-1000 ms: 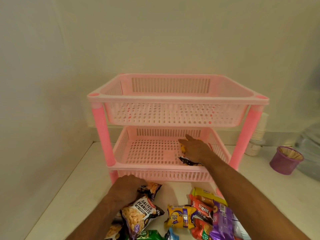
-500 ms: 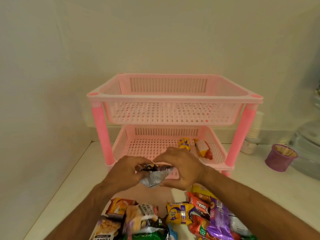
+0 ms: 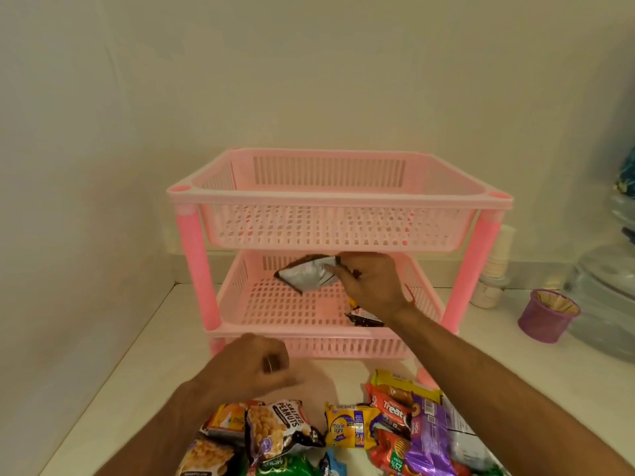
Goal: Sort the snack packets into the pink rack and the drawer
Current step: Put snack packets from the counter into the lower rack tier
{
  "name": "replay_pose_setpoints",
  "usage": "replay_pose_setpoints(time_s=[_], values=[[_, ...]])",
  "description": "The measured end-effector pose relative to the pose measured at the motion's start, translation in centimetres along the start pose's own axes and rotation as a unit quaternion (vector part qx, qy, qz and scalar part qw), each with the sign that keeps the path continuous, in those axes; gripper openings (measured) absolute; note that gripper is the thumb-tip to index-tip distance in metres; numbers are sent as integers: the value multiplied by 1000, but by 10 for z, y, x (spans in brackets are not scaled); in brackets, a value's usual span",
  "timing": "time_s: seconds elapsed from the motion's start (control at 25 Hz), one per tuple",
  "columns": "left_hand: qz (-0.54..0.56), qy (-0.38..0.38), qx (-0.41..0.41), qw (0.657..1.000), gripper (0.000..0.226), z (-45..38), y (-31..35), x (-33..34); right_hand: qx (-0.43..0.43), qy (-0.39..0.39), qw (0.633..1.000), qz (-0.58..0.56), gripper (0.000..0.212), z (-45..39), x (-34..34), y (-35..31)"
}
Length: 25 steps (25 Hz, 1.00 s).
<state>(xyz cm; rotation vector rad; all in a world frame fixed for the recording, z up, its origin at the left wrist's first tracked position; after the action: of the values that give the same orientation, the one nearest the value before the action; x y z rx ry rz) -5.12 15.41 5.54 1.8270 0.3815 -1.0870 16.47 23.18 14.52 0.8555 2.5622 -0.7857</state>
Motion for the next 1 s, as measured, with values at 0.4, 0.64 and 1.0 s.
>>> replay_pose_setpoints(time_s=[0.4, 0.64, 1.0], values=[[-136, -259, -73, 953, 74, 6, -15, 49, 218, -331, 896, 200, 38, 18, 69, 59], [-79, -174, -56, 980, 62, 4, -19, 44, 213, -311, 907, 189, 41, 26, 51, 64], [80, 122, 85, 986, 57, -10, 29, -8, 172, -353, 900, -188, 47, 44, 37, -16]])
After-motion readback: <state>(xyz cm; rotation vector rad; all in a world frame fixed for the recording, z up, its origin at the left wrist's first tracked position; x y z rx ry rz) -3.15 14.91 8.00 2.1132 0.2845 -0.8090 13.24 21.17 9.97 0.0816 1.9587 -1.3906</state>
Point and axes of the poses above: each hand's wrist, its own z-axis away from the middle knuckle, its own x-axis out of the palm, y = z × x, the point moved 5 cm from there along -z, towards the middle knuckle, and after that the axes turned 8 degrees about x, right-handed, at the moved point
